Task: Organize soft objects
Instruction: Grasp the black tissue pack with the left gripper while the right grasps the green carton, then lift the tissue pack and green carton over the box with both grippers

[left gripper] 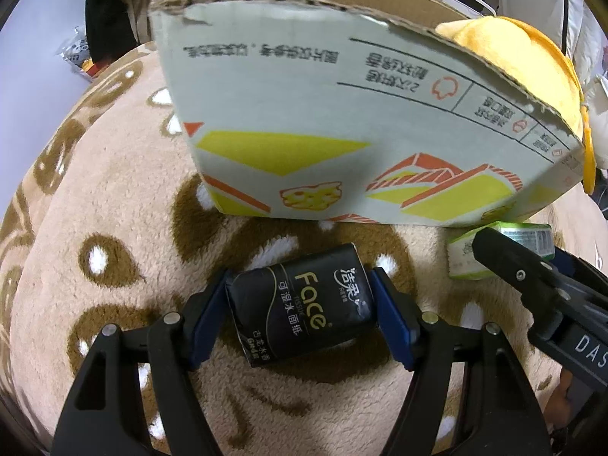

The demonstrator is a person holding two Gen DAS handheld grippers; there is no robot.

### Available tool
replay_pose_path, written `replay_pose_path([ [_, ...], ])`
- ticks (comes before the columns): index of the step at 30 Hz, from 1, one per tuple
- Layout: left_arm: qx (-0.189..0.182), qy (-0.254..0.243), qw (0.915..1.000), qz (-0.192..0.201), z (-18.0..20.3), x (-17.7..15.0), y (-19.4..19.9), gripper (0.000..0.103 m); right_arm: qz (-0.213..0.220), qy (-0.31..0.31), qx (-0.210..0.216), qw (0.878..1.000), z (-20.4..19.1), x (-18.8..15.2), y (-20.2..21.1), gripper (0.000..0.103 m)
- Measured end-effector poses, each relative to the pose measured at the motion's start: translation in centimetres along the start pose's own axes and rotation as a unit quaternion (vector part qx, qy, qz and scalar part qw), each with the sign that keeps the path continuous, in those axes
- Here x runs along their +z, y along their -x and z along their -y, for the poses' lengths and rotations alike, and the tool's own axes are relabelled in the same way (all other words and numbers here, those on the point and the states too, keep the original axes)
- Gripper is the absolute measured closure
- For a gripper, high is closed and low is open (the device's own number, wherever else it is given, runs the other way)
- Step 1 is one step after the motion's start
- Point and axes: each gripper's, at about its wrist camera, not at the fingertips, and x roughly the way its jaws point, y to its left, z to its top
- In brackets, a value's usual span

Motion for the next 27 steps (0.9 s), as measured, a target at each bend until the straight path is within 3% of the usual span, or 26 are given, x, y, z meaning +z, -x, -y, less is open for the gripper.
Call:
replay_pose_path([
  [12,0.002,0.017,0.9996,0.022,-1.9,-0.7,2.9,0.032,0.022,0.006,0.002,1.0,0.8,-0.3,2.2,0.02],
  [18,0.011,0.007,0.999,0.042,-1.0,-1.3,4.7,0.032,0.071,0.01,-0.007,0.997,0.9,-0.4,4.8,0.021],
  [27,0.027,-0.017,0.9899,0.138,0.6,-2.3,11.5,0.032,0.135,0.021,0.004,0.991,0.5,-0.6,10.1,0.021],
])
